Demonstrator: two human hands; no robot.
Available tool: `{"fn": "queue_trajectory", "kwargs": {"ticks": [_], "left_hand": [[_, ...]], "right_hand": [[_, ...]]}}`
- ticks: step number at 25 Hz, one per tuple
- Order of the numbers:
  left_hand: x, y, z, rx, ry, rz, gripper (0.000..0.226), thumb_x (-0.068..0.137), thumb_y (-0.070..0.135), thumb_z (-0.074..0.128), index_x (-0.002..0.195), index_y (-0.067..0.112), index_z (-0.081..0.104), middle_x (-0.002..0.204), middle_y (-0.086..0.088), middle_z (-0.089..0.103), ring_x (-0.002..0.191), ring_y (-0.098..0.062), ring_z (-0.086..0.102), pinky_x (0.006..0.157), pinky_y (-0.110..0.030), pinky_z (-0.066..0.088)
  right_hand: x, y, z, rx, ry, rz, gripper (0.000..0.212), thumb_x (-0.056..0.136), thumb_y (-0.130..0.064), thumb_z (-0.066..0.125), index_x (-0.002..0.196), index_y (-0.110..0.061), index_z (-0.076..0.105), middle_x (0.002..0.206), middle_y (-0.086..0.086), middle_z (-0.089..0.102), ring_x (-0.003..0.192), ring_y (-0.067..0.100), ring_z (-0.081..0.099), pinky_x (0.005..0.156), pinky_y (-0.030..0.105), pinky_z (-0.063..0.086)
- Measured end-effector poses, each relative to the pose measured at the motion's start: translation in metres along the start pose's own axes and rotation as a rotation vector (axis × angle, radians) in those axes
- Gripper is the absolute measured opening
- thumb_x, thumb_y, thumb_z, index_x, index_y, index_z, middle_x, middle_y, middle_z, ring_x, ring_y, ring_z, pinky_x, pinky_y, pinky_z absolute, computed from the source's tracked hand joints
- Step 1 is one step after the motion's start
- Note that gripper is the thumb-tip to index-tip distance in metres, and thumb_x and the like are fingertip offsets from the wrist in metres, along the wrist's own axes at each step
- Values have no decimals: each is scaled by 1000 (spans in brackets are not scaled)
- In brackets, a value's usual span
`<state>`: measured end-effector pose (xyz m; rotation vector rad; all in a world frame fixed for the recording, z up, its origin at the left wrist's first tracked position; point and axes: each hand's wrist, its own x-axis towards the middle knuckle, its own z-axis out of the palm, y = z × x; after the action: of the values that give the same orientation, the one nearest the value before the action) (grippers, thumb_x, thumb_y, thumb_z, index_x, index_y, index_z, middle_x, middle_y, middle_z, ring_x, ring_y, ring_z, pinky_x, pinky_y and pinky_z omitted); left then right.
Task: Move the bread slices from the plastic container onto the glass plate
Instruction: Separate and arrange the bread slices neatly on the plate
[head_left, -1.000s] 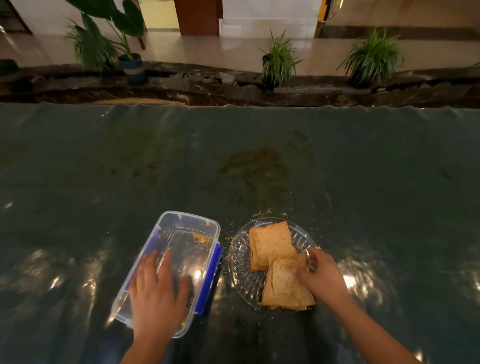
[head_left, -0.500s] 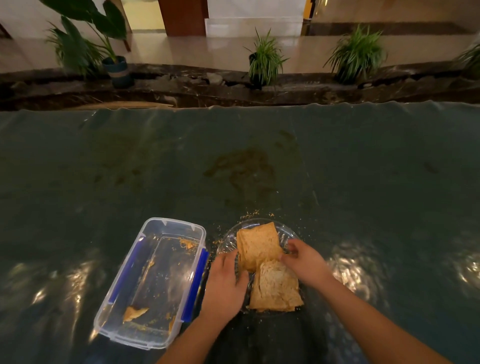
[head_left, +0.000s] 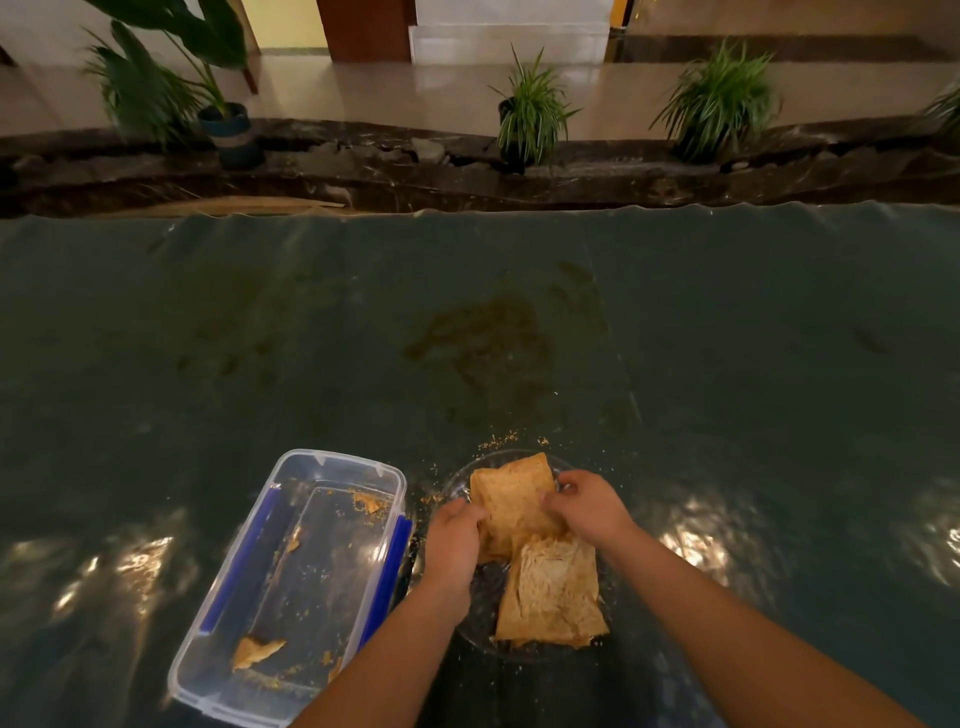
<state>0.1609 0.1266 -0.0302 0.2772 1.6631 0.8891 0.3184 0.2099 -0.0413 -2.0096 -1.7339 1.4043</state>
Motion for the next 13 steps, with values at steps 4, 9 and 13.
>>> {"fn": "queue_trajectory", "kwargs": {"ticks": [4,9,13], "left_hand": [[4,3,6,-15,-9,23,35,89,18,53,119,2,61,122,-20,64,113,-31,61,103,-54,46],[5,3,10,-6,-10,41,57,84,17,56,138,4,48,134,-25,55,123,-41,54,106,-59,42],[5,-1,8,-5,-8,84,47,85,17,60,130,27,56,120,2,65,111,-17,61,96,-44,49]], "right_hand": [[5,2,1,93,27,14,49,85,-26,70,129,-10,55,92,1,69,90,22,68,87,43,55],[10,2,3,189,37,1,41,84,-18,69,123,-13,58,107,4,70,90,21,69,83,44,58],[13,5,3,173,47,-31,40,84,-17,69,123,-15,60,105,4,72,89,22,70,83,47,58]]}}
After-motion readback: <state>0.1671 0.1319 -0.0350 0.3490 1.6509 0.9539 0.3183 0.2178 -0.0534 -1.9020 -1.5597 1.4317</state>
